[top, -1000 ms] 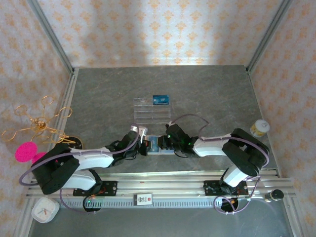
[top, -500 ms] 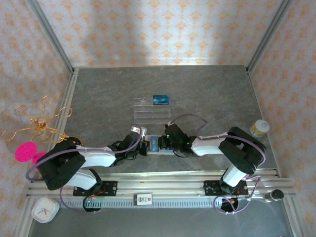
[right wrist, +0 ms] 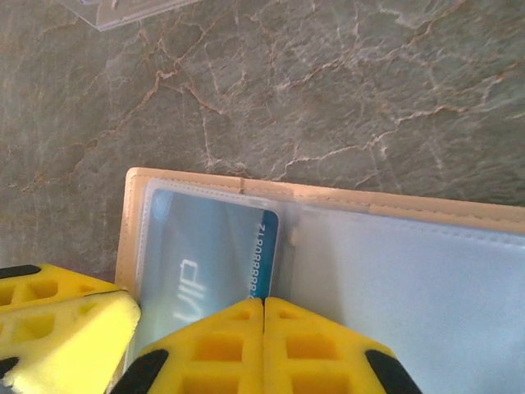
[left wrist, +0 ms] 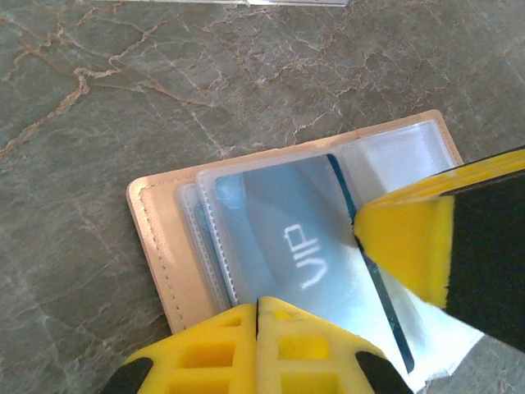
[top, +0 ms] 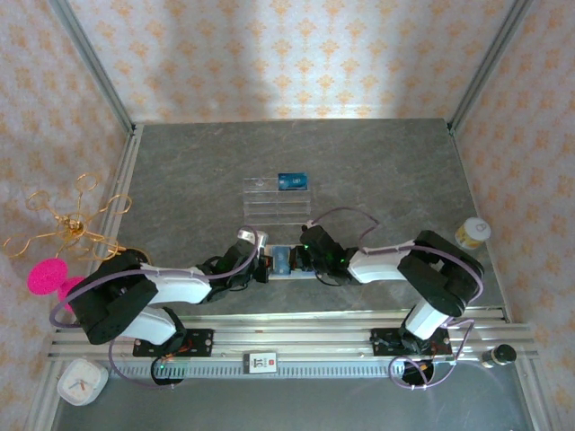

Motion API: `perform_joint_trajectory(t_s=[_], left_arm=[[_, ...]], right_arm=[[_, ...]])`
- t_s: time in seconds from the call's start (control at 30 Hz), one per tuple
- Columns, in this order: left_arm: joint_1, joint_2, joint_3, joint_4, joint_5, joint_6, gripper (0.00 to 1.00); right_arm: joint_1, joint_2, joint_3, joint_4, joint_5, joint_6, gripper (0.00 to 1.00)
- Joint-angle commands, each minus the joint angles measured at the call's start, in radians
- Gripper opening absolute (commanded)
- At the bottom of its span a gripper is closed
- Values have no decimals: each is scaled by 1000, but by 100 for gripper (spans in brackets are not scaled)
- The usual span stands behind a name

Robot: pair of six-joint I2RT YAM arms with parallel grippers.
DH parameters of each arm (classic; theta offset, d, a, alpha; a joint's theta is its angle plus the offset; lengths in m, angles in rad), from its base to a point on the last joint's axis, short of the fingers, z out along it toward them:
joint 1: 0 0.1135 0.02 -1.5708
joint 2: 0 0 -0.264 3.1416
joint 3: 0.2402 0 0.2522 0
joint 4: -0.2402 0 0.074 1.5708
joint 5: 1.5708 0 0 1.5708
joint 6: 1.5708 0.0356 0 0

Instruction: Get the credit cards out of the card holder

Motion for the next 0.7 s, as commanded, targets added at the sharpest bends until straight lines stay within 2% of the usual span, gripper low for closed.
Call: perform_joint_trajectory(t_s=[0.0,0.23,0.3,0.4,0.53,0.67], left_arm=[[16,-6,-37,-49,28,-11,0],[26,-75,-3,-102,28,14,0],[24,-125,14,-129,18,17,0],[12,-168,43,-143,16,28,0],[-23,-90,90,-109,33,34,0],[-36,-7,105,-52,50,36,0]], right_arm=[[2,-57,-32,-52,101,8,0],[1,-75,-16,-58,77,-10,1],[2,-89,-14,-51,72,-15,17],[2,-114,-11,-57,83,-19,28],[-2,-103,13,-73,50,-35,32],[-26,-80,15,-71,-6,-42,33]])
